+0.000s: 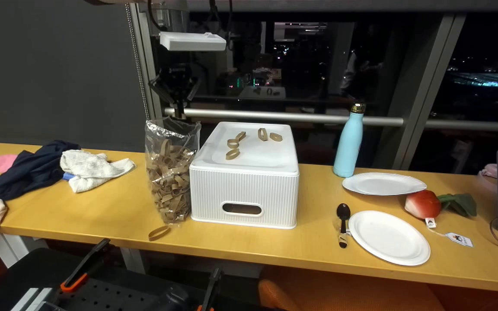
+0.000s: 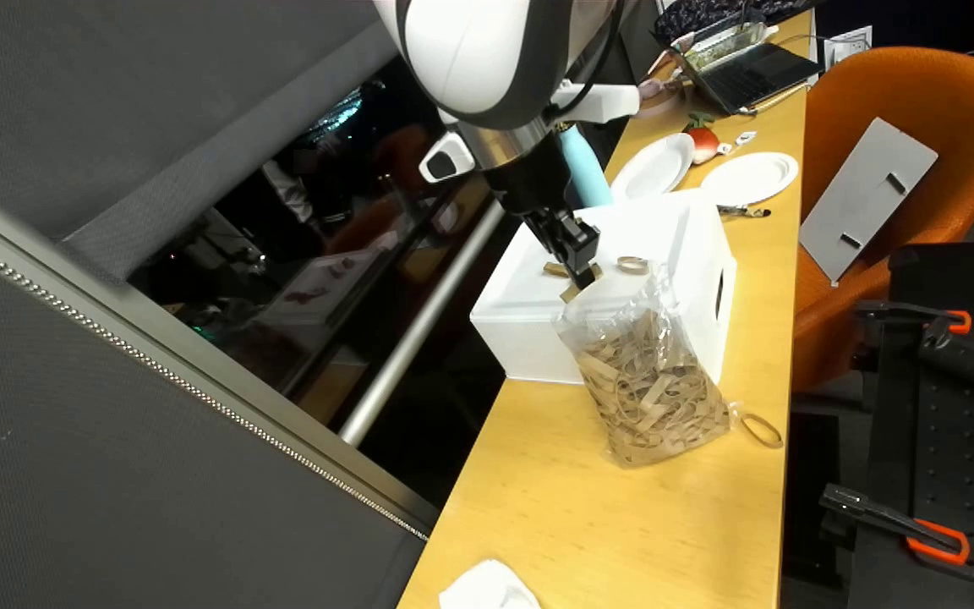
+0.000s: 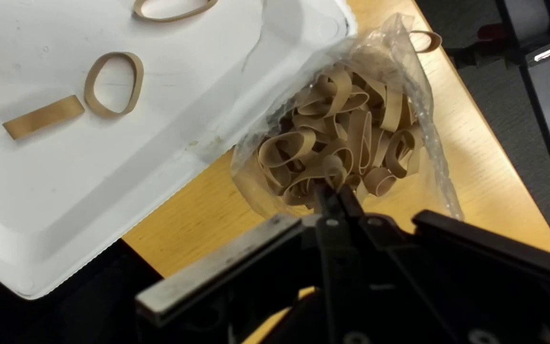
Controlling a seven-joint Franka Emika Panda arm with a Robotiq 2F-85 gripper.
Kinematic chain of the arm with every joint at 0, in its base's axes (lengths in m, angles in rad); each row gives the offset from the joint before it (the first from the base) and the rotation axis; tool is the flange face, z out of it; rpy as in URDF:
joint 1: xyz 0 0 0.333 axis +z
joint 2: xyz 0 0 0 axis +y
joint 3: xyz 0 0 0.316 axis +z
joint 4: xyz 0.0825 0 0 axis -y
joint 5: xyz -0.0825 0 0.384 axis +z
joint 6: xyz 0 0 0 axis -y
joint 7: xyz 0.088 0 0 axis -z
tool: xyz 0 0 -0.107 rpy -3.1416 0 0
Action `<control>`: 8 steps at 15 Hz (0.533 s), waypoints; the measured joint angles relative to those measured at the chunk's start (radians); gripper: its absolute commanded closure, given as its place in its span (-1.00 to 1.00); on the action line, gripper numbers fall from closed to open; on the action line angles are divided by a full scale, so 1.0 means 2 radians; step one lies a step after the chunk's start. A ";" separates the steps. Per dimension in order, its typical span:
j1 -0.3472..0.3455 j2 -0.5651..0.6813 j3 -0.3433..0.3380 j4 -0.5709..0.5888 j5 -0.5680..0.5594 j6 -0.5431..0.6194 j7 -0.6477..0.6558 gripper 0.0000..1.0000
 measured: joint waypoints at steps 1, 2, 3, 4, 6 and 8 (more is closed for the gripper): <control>0.000 0.000 0.000 -0.002 0.000 0.000 0.003 0.31; 0.000 0.000 0.000 -0.003 0.000 0.000 0.006 0.14; 0.000 0.000 0.000 -0.003 0.000 0.000 0.010 0.01; 0.000 0.000 0.000 -0.004 0.000 0.000 0.014 -0.13; 0.000 0.000 0.000 -0.005 0.000 0.000 0.021 -0.42; 0.000 0.000 0.000 -0.005 0.000 0.000 0.025 -0.72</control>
